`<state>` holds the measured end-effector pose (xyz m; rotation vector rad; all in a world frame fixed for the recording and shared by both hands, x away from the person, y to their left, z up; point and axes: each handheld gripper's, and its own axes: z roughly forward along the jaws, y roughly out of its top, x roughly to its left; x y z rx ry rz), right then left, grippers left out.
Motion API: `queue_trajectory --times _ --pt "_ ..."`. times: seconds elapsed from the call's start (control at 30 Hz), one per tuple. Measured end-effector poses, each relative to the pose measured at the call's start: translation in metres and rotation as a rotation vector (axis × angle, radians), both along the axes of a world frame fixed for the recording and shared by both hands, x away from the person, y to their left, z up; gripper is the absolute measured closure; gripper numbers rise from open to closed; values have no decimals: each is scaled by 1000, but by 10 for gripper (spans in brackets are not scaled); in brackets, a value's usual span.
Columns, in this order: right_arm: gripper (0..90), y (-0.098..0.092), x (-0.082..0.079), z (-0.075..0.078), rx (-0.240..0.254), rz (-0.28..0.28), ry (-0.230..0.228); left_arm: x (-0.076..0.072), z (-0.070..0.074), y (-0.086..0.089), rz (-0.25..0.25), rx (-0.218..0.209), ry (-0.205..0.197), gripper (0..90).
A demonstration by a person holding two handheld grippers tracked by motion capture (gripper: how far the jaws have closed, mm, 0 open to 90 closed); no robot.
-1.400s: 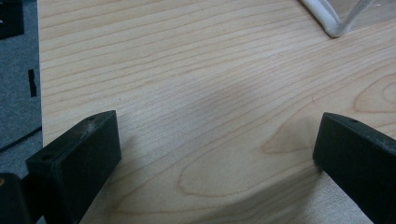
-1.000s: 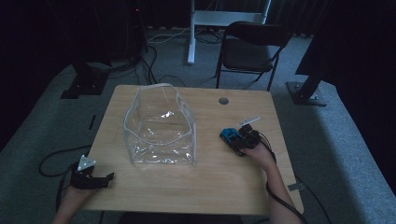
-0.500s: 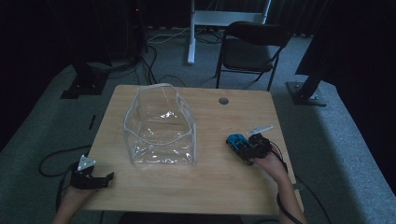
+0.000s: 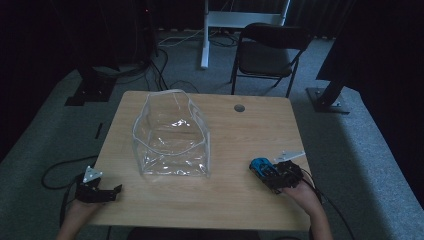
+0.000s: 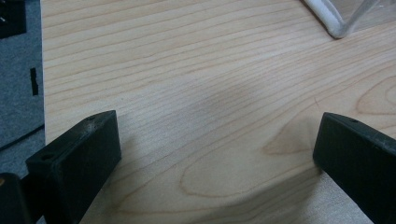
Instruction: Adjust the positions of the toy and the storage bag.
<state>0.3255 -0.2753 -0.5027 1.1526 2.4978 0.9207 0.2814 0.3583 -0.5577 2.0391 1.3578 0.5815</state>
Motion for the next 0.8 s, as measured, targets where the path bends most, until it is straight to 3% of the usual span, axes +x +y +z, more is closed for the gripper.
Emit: queue_trajectory --times 0.37,0.8 --pt "258 -12 -39 -17 -5 -10 28 0 0 0 0 0 0 14" --pt "259 -21 -73 -21 -30 -23 34 0 0 0 0 2 1 13"
